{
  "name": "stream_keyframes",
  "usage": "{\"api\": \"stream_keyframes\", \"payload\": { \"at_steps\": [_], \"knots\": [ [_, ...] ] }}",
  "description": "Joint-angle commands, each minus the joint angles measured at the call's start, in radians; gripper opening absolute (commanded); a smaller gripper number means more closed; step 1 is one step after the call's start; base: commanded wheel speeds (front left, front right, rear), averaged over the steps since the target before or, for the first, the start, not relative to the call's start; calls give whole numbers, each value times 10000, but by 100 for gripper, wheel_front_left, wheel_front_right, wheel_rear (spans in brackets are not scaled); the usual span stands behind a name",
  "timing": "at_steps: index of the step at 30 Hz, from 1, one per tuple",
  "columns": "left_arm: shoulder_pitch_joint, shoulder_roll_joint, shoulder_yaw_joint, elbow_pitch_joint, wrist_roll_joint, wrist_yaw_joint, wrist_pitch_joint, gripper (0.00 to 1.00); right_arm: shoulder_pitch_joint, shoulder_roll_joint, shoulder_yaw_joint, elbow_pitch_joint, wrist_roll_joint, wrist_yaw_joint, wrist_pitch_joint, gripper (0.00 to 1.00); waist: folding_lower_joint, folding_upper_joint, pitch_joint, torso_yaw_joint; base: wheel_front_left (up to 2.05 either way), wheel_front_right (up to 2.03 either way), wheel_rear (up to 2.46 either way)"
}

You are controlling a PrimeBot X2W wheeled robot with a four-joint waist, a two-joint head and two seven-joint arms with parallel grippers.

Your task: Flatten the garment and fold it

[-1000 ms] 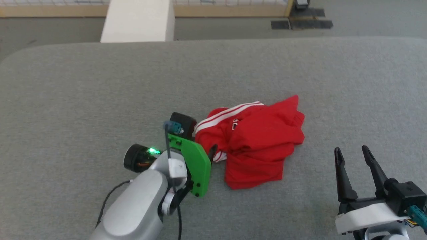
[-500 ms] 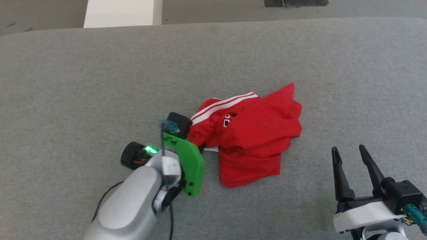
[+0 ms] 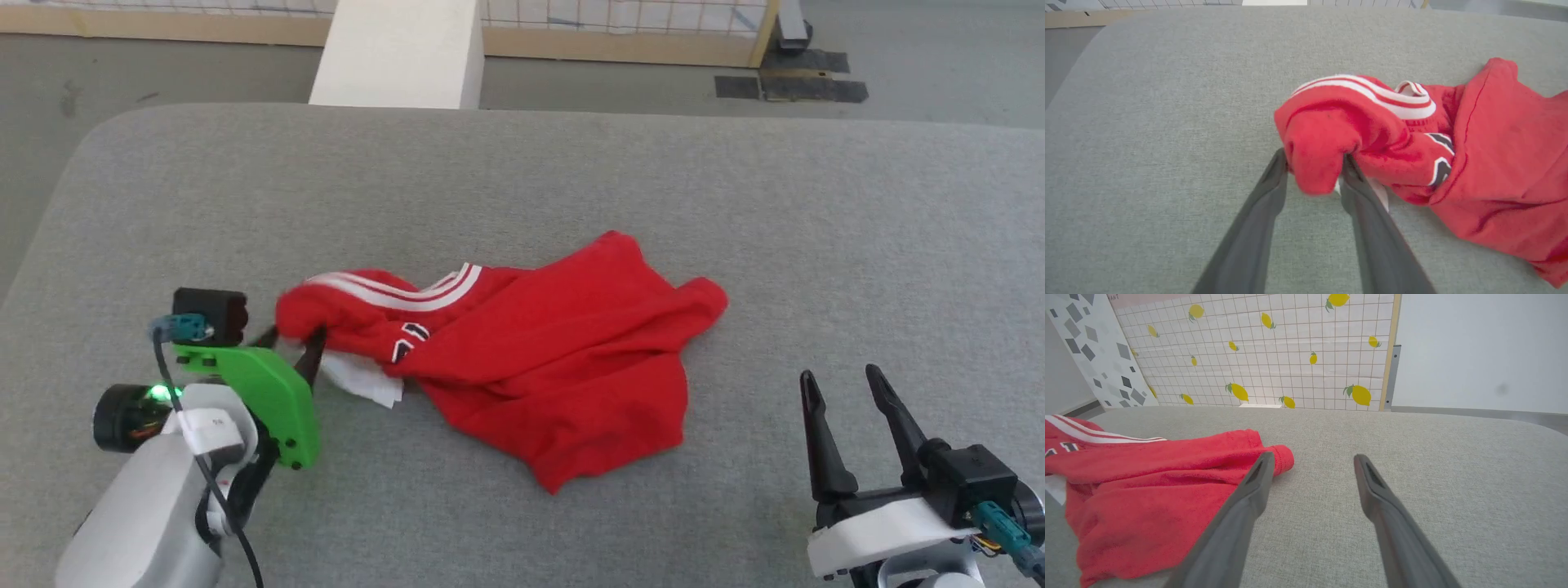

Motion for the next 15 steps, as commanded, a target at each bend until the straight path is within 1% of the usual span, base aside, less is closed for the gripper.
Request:
{"api": "stream_keyframes", "payload": {
  "at_steps": [1, 2, 3, 5, 8, 10, 11, 13, 15],
  "knots": [
    [102, -59, 51, 122, 151, 129, -366, 100, -31, 3, 12, 56, -67, -17, 30, 100, -1, -1, -86, 157, 0, 0, 0],
    [103, -134, 113, 188, 214, 216, -671, 100, -30, 3, 15, 68, -69, -17, 41, 100, -1, -1, -103, 203, 0, 0, 0],
    [97, -346, 198, 284, 361, 330, -1433, 100, -30, 3, 37, 71, -100, -17, 81, 100, -1, -1, -163, 332, 0, 0, 0],
    [127, -567, 242, 354, 552, 458, -2235, 100, -58, 3, 100, 1, -149, -17, 184, 100, -1, -1, -263, 499, 0, 0, 0],
    [327, -899, 366, 291, 799, 667, -3607, 100, -236, 3, 316, -234, -254, -17, 655, 100, -1, -1, -429, 807, 0, 0, 0],
    [588, -1054, 382, 168, 990, 780, -4452, 100, -427, -83, 639, -303, -297, -17, 1405, 100, -1, -1, -534, 1019, 0, 0, 0],
    [777, -1125, 342, 63, 1130, 835, -4879, 100, -584, -283, 902, -346, -313, -17, 1883, 100, -1, -1, -581, 1166, 0, 0, 0],
    [1150, -1200, 260, -153, 1414, 930, -5326, 100, -924, -725, 1446, -310, -140, -17, 2904, 100, -1, -1, -640, 1390, 0, 0, 0],
    [1538, -1299, 175, -404, 1707, 1033, -5535, 100, -1308, -1193, 1888, -162, 177, -17, 4007, 100, -1, -1, -638, 1657, 0, 0, 0]
  ]
}}
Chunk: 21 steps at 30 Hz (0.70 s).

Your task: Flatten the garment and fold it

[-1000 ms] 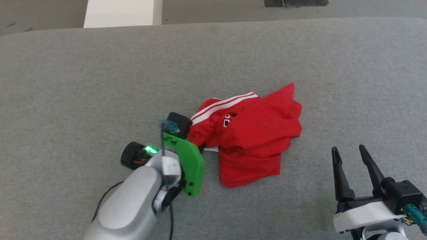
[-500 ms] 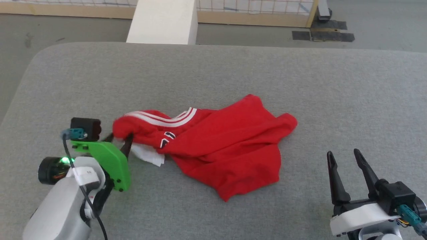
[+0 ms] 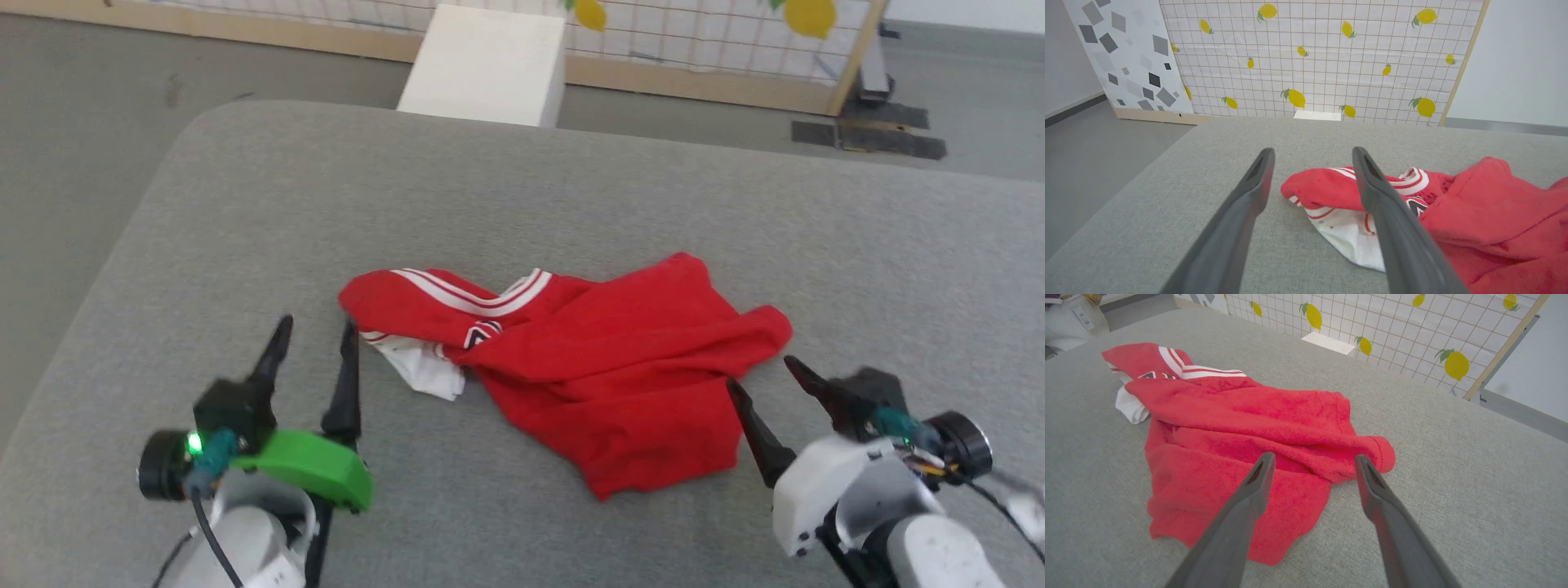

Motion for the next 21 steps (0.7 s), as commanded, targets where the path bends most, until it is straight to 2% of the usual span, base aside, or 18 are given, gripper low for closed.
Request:
{"api": "stream_keyframes", "payload": {
  "at_steps": [1, 4, 8, 14, 18, 19, 20, 21],
  "knots": [
    [390, -123, -23, -206, 235, 157, -120, 100, -396, -319, 218, 167, 267, -17, 741, 100, 0, 0, -144, 566, 0, 0, 0],
    [966, -421, -28, -580, 484, 247, -190, 100, -945, -820, 742, 767, 982, -17, 2453, 100, 0, 0, -105, 980, 0, 0, 0],
    [1446, -878, -2, -922, 788, 207, -200, 100, -1489, -1212, 991, 1624, 1466, -17, 3842, 100, 0, 0, 22, 1528, 0, 0, 0],
    [1686, -1333, 137, -952, 1078, -111, -202, 100, -1840, -1035, 1113, 2723, 1750, -17, 4512, 100, 0, 0, 186, 2084, 0, 0, 0],
    [1719, -1473, 286, -860, 1217, -296, -203, 100, -1811, -1026, 1463, 3437, 1614, -17, 4741, 100, 0, 0, 204, 2179, 0, 0, 0],
    [1722, -1499, 326, -832, 1240, -328, -203, 100, -1773, -1056, 1568, 3574, 1600, -17, 4773, 71, 0, 0, 187, 2175, 0, 0, 0],
    [1731, -1527, 369, -777, 1267, -364, -203, 100, -1726, -1125, 1683, 3681, 1573, -17, 4740, 0, 0, 0, 140, 2150, 0, 0, 0],
    [1739, -1545, 398, -725, 1283, -393, -203, 100, -1691, -1205, 1738, 3715, 1535, -17, 4666, 0, 0, 0, 102, 2107, 0, 0, 0]
  ]
}}
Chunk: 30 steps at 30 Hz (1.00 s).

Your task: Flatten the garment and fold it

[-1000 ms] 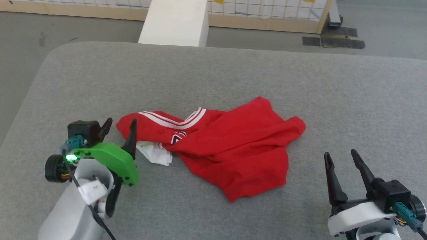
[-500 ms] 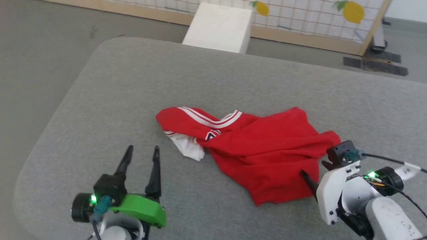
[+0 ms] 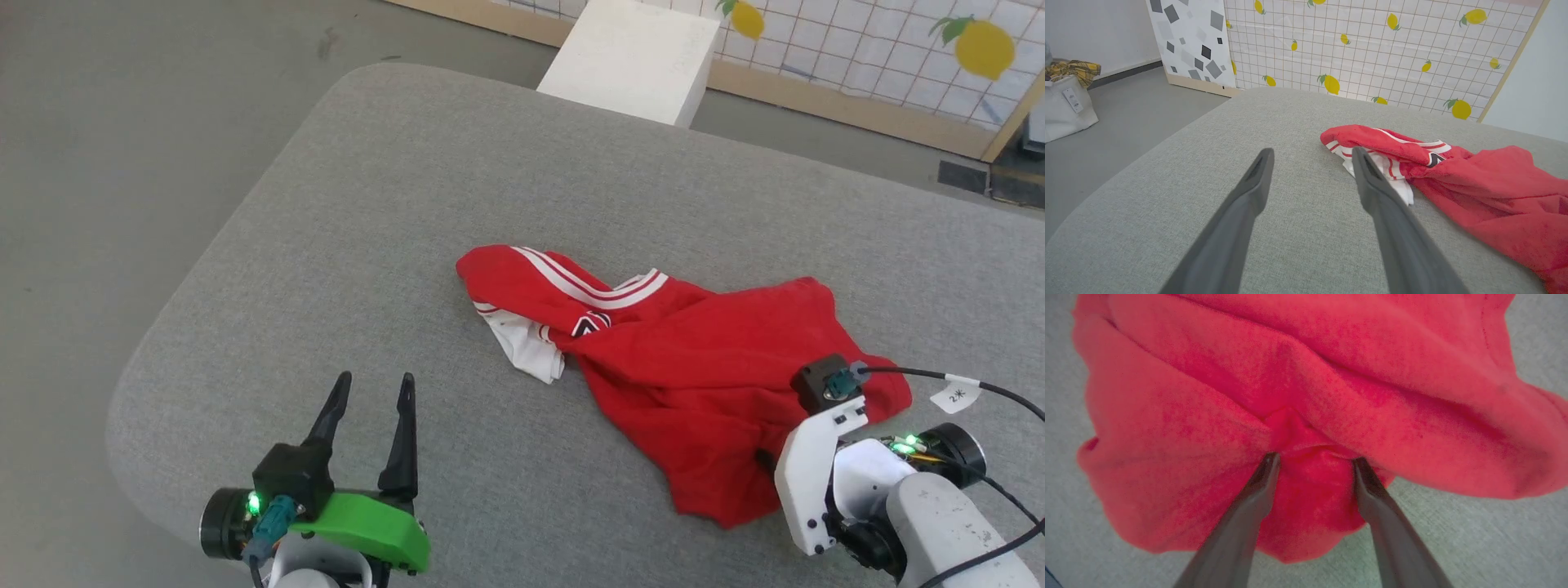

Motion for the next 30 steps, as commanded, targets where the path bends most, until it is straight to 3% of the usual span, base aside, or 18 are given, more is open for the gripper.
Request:
{"api": "stream_keyframes", "payload": {
  "at_steps": [1, 7, 14, 19, 22, 23, 24, 30],
  "knots": [
    [150, -65, 57, 91, 101, -86, -46, 100, 285, -51, 184, 361, -101, -13, -26, 0, 0, 0, -109, -131, 0, 0, 0],
    [403, -44, 301, 461, 89, -289, -46, 100, 924, -500, -1235, -494, -109, -13, -673, 0, 0, 0, -717, -943, 0, 0, 0],
    [621, -169, 336, 727, 82, -518, -47, 100, 2475, -815, -3656, -2721, -599, -13, -90, 0, 0, 0, -1208, -1986, 0, 0, 0],
    [548, -331, 199, 937, 123, -691, -47, 100, 3962, -94, -5044, -3971, -1103, -13, 680, 0, 0, 0, -1191, -2352, 0, 0, 0],
    [456, -421, 124, 1088, 140, -801, -47, 100, 4668, 569, -5225, -4371, -1198, -13, 870, 0, 0, 0, -1067, -2529, 0, 0, 0],
    [413, -443, 87, 1143, 156, -838, -47, 100, 4780, 718, -5239, -4440, -1257, -13, 824, 67, 0, 0, -1036, -2550, 0, 0, 0],
    [352, -469, 37, 1208, 177, -881, -47, 100, 4854, 865, -5216, -4532, -1352, -13, 712, 100, 0, 0, -990, -2584, 0, 0, 0],
    [34, -599, -288, 1429, -20, -1372, 167, 100, 3915, 1525, -5294, -5710, -1075, -13, -1078, 100, 0, 0, -861, -2804, 0, 0, 0]
  ]
}}
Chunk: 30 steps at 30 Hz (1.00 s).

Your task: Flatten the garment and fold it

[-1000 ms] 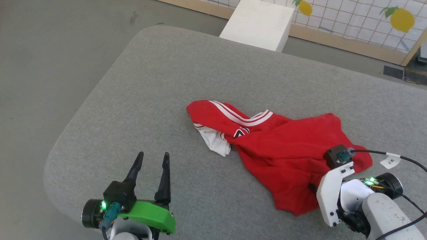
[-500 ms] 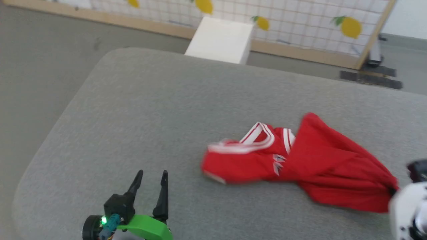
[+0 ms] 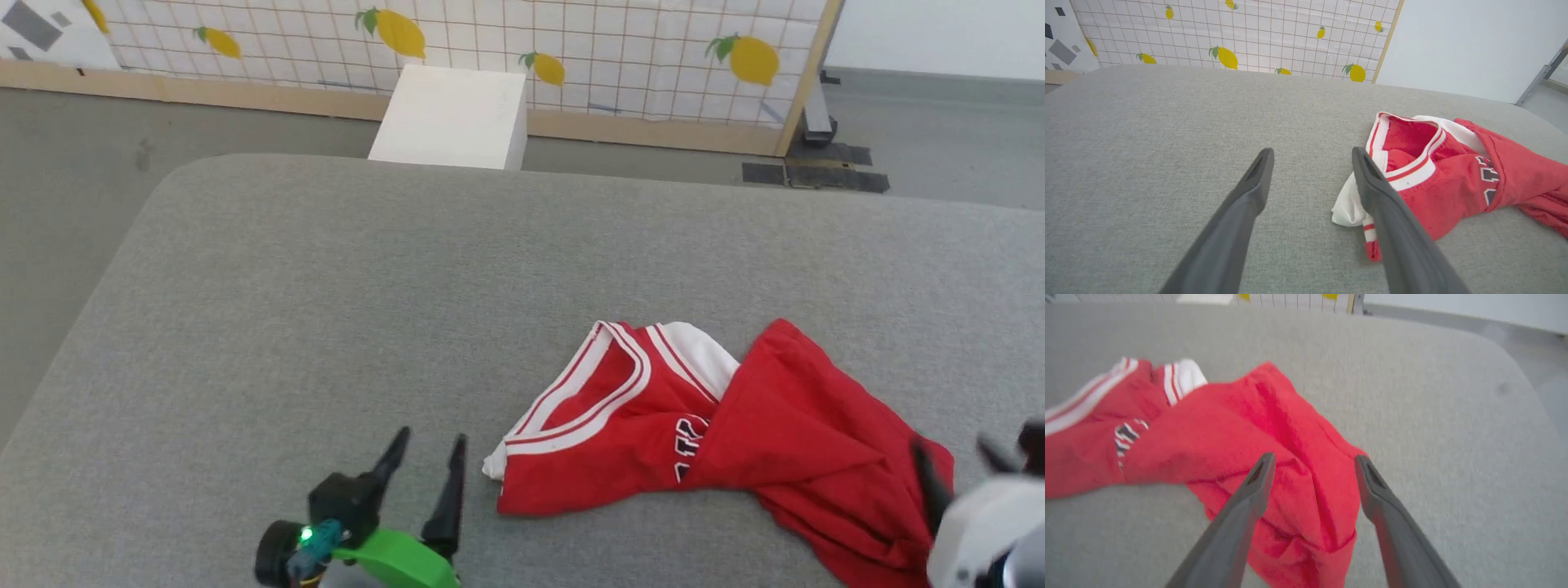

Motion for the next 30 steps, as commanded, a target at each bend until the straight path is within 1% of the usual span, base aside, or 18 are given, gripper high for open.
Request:
{"api": "stream_keyframes", "payload": {
  "at_steps": [1, 4, 8, 15, 18, 21, 22, 23, 24, 27, 30],
  "knots": [
    [-248, -61, -92, 37, -69, -157, 197, 100, -411, 48, 136, -316, 189, -17, -453, 100, 0, 0, 77, -114, 0, 0, 0],
    [-430, -45, -363, 56, -312, -519, 1027, 100, -603, -209, 803, -672, 480, -17, -1360, 100, 0, 0, 174, -257, 0, 0, 0],
    [-720, 28, -841, 19, -501, -846, 2364, 100, -538, -344, 929, -516, 364, -17, -1942, 100, 0, 0, 414, -332, 0, 0, 0],
    [-1453, 171, -1143, 367, -749, -917, 4423, 100, -533, -76, 1029, -152, 162, -17, -2373, 100, 0, 0, 1005, -638, 0, 0, 0],
    [-1834, 257, -1198, 647, -734, -906, 4939, 100, -575, 17, 1081, -22, 110, -17, -2491, 100, 0, 0, 1211, -767, 0, 0, 0],
    [-2071, 205, -1352, 758, -1022, -1115, 5137, 100, -608, 123, 1049, 117, 98, -17, -2601, 100, 0, 0, 1331, -817, 0, 0, 0],
    [-2125, 217, -1430, 750, -1086, -1175, 5141, 38, -612, 141, 1039, 165, 83, -17, -2628, 100, 0, 0, 1346, -814, 0, 0, 0],
    [-2161, 223, -1476, 724, -1155, -1215, 5108, 4, -615, 157, 1026, 217, 72, -17, -2656, 100, 0, 0, 1352, -805, 0, 0, 0],
    [-2176, 238, -1495, 675, -1231, -1245, 5033, 0, -614, 175, 1010, 290, 57, -17, -2685, 100, 0, 0, 1344, -783, 0, 0, 0],
    [-2072, 347, -1394, 359, -1269, -1251, 4537, 0, -582, 222, 972, 467, -5, -17, -2746, 100, 0, 0, 1220, -656, 0, 0, 0],
    [-1724, 508, -1165, -179, -1279, -1095, 4008, 0, -507, 265, 941, 605, -25, -17, -2790, 100, 0, 0, 1026, -483, 0, 0, 0]
  ]
}}
